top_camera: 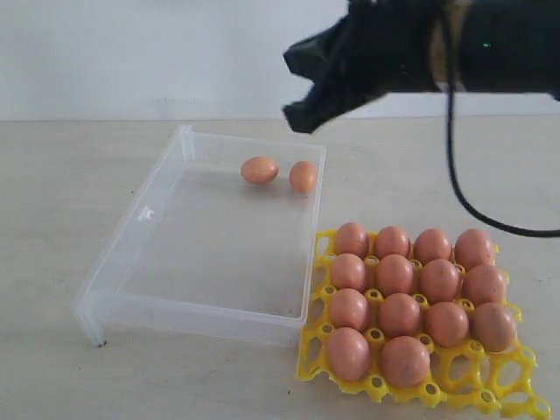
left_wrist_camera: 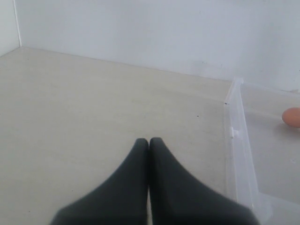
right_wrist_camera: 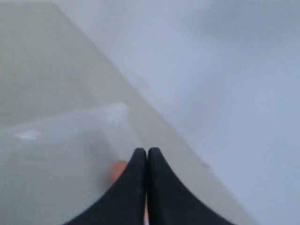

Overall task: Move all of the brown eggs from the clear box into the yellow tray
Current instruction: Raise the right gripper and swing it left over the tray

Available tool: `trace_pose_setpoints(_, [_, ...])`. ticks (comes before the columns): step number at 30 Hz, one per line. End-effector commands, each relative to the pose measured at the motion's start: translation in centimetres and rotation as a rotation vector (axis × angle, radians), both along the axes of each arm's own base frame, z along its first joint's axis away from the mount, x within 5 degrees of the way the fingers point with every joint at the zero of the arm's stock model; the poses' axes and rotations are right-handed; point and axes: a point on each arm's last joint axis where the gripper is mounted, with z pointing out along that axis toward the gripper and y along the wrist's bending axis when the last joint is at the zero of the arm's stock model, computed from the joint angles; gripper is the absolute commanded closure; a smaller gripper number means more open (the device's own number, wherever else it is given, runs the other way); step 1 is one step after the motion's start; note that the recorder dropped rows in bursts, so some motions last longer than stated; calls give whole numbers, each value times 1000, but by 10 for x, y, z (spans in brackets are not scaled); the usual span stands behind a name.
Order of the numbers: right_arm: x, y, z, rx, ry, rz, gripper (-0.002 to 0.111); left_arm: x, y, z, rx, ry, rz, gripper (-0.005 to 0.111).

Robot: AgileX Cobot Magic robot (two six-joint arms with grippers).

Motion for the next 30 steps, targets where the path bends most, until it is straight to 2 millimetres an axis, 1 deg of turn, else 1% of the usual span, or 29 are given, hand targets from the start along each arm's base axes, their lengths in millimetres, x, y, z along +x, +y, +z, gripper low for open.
trace_pose_setpoints(1, [32,15,-21,-539,22,-523,109,0,0,0,-14,3,-4,111])
trace_pose_setpoints(2, [39,26,-36,-600,281,-433,109,0,0,0,-14,3,-4,111])
trace_pose_setpoints(3, [41,33,-36,-593,377,-374,109,0,0,0,-14,3,-4,111])
trace_pose_setpoints(4, [41,49,-38,-577,579,-189,109,0,0,0,-14,3,-4,111])
trace_pose_setpoints(5, [40,59,-39,-563,640,-95,109,0,0,0,-14,3,-4,111])
trace_pose_setpoints(6, [41,74,-30,-582,641,93,109,0,0,0,-14,3,-4,111])
trace_pose_setpoints(7, [41,79,-26,-597,611,161,109,0,0,0,-14,3,-4,111])
trace_pose_setpoints(8, [49,90,-18,-578,512,241,109,0,0,0,-14,3,-4,111])
trace_pose_setpoints(9, [58,97,-17,-563,408,264,108,0,0,0,-14,3,-4,111])
trace_pose_setpoints(10, [64,99,-18,-573,335,288,106,0,0,0,-14,3,-4,111])
trace_pose_setpoints(11, [70,103,-32,-633,295,331,98,0,0,0,-14,3,-4,111])
trace_pose_setpoints(12, [73,106,-45,-666,301,355,89,0,0,0,-14,3,-4,111])
trace_pose_setpoints(13, [78,110,-64,-692,328,364,72,0,0,0,-14,3,-4,111])
trace_pose_setpoints(14, [82,112,-76,-708,331,364,64,0,0,0,-14,3,-4,111])
trace_pose_setpoints(16, [91,117,-98,-735,315,360,52,0,0,0,-14,3,-4,111])
trace_pose_setpoints(17, [96,119,-107,-751,288,354,49,0,0,0,-14,3,-4,111])
trace_pose_setpoints(18, [101,120,-114,-769,251,346,48,0,0,0,-14,3,-4,111])
trace_pose_setpoints(22, [116,123,-134,-848,115,335,47,0,0,0,-14,3,-4,111])
trace_pose_setpoints(28, [124,122,-157,-848,131,321,47,0,0,0,-14,3,-4,111])
trace_pose_setpoints(30, [128,121,-161,-810,136,286,47,0,0,0,-14,3,-4,111])
